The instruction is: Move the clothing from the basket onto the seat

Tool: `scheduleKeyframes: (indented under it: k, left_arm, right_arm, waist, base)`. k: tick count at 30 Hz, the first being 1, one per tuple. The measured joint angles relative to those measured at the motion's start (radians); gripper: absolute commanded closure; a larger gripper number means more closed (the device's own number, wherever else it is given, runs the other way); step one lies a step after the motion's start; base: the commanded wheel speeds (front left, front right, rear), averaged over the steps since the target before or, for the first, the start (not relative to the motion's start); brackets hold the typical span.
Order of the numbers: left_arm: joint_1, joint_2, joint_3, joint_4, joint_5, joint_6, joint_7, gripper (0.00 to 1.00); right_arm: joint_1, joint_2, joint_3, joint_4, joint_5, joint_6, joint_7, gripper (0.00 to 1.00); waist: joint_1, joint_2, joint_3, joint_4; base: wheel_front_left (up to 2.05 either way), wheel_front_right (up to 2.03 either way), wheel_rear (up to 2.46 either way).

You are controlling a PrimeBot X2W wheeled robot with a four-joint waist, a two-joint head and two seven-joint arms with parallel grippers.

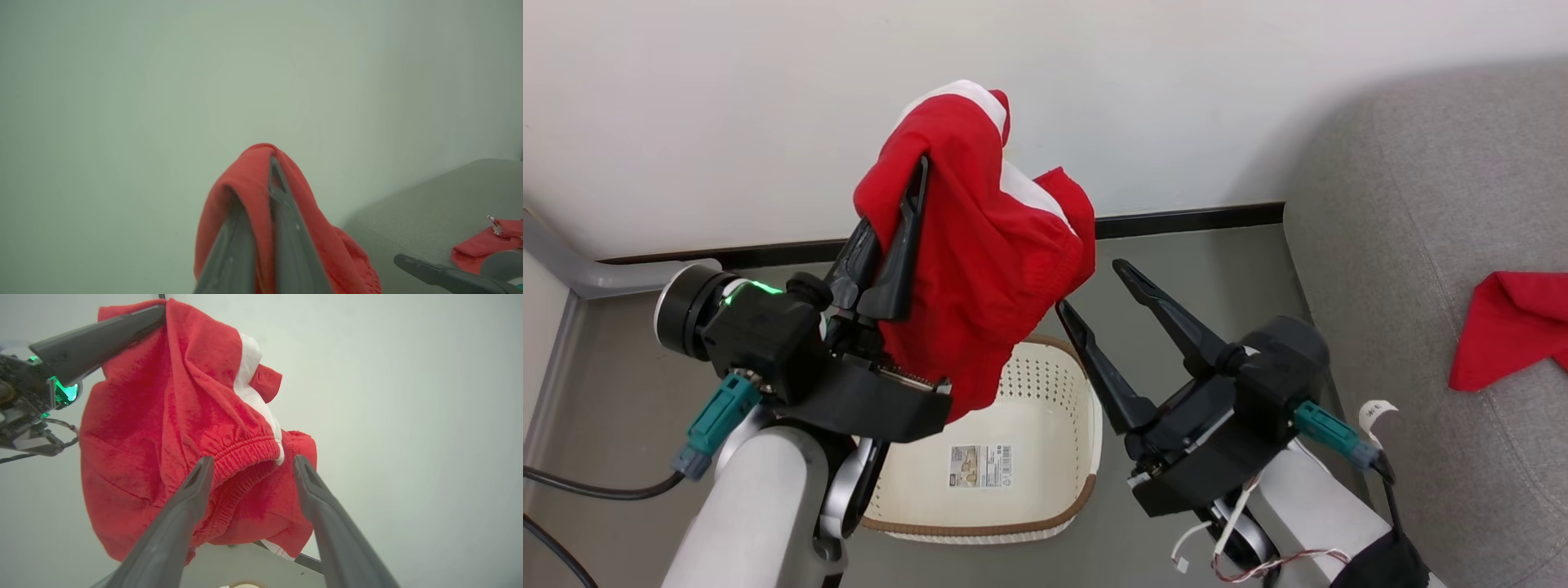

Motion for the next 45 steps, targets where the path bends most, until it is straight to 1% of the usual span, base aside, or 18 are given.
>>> scheduleKeyframes:
  k: [7, 11, 15, 17, 18, 21, 24, 27, 31, 34, 40, 41, 42, 43, 44, 45]
  left_arm:
    - [-0.018, -0.006, -0.012, 0.005, 0.0, -0.003, 0.001, 1.0]
    - [-0.024, -0.013, -0.025, 0.004, 0.0, -0.01, 0.004, 1.0]
    - [-0.024, -0.015, -0.028, -0.001, 0.0, -0.009, 0.008, 1.0]
    - [-0.024, -0.014, -0.027, -0.001, 0.0, -0.009, 0.008, 1.0]
    - [-0.024, -0.015, -0.027, -0.002, 0.0, -0.009, 0.008, 1.0]
    - [-0.024, -0.015, -0.027, -0.004, 0.0, -0.009, 0.008, 1.0]
    - [-0.025, -0.014, -0.027, -0.004, 0.0, -0.009, 0.008, 1.0]
    - [-0.029, -0.014, -0.027, -0.004, 0.0, -0.009, 0.008, 1.0]
    - [-0.041, -0.015, -0.027, -0.004, 0.0, -0.013, 0.008, 1.0]
    - [-0.042, -0.015, -0.03, -0.004, 0.0, -0.017, 0.008, 1.0]
    - [-0.045, -0.015, -0.032, 0.0, -0.003, -0.018, 0.008, 1.0]
    - [-0.045, -0.015, -0.032, 0.0, -0.004, -0.018, 0.007, 1.0]
    - [-0.046, -0.015, -0.033, 0.002, -0.004, -0.018, 0.007, 1.0]
    - [-0.046, -0.015, -0.033, 0.002, -0.004, -0.018, 0.007, 1.0]
    - [-0.046, -0.015, -0.033, 0.003, -0.004, -0.018, 0.007, 1.0]
    - [-0.046, -0.015, -0.033, 0.004, -0.004, -0.018, 0.007, 1.0]
  right_arm:
    - [-0.062, 0.0, 0.067, 0.024, 0.075, -0.002, 0.0, 0.0]
    - [-0.068, 0.0, 0.077, 0.04, 0.091, -0.01, 0.0, 0.0]
    - [-0.083, 0.0, 0.096, 0.066, 0.129, -0.027, 0.0, 0.0]
    - [-0.095, 0.0, 0.102, 0.082, 0.146, -0.029, 0.0, 0.0]
    - [-0.098, 0.0, 0.106, 0.087, 0.152, -0.037, 0.0, 0.0]
    - [-0.11, 0.0, 0.12, 0.107, 0.166, -0.04, 0.0, 0.0]
    - [-0.123, -0.001, 0.134, 0.122, 0.179, -0.055, 0.0, 0.0]
    - [-0.157, -0.001, 0.144, 0.136, 0.197, -0.062, 0.0, 0.0]
    - [-0.194, -0.001, 0.164, 0.148, 0.217, -0.063, 0.0, 0.0]
    - [-0.214, -0.001, 0.184, 0.163, 0.233, -0.07, 0.0, 0.0]
    - [-0.257, -0.001, 0.216, 0.175, 0.272, -0.07, 0.0, 0.0]
    - [-0.262, -0.001, 0.222, 0.175, 0.277, -0.071, 0.0, 0.16]
    - [-0.267, -0.001, 0.228, 0.176, 0.283, -0.071, 0.0, 0.41]
    - [-0.27, -0.001, 0.234, 0.177, 0.284, -0.072, 0.0, 0.62]
    - [-0.272, -0.001, 0.238, 0.177, 0.289, -0.072, 0.0, 1.0]
    - [-0.274, -0.001, 0.243, 0.177, 0.292, -0.074, 0.0, 1.0]
  waist:
    - [0.0, 0.0, 0.004, 0.014]
    - [0.0, 0.0, 0.007, 0.022]
    - [0.0, -0.0001, 0.016, 0.035]
    - [0.0, 0.0, 0.022, 0.04]
    - [0.0, 0.0, 0.025, 0.042]
    - [0.0001, 0.0, 0.033, 0.047]
    - [0.0, 0.0, 0.037, 0.05]
    - [0.0, 0.0, 0.04, 0.051]
    - [0.0, 0.0, 0.045, 0.053]
    - [0.0, 0.0, 0.049, 0.055]
    - [0.0, 0.0, 0.054, 0.059]
    - [0.0, 0.0, 0.055, 0.06]
    - [0.0, 0.0, 0.055, 0.06]
    - [0.0, 0.0, 0.056, 0.061]
    - [0.0, 0.0, 0.056, 0.061]
    - [0.0, 0.0, 0.057, 0.061]
  base:
    - [0.0, 0.0, 0.0]
    - [0.0, 0.0, 0.0]
    - [0.0, 0.0, 0.0]
    - [0.0, 0.0, 0.0]
    - [0.0, 0.0, 0.0]
    - [0.0, 0.0, 0.0]
    - [0.0, 0.0, 0.0]
    - [0.0, 0.0, 0.0]
    - [0.0, 0.0, 0.0]
    - [0.0, 0.0, 0.0]
    - [0.0, 0.0, 0.0]
    - [0.0, 0.0, 0.0]
    - [0.0, 0.0, 0.0]
    - [0.0, 0.0, 0.0]
    - [0.0, 0.0, 0.0]
    - [0.0, 0.0, 0.0]
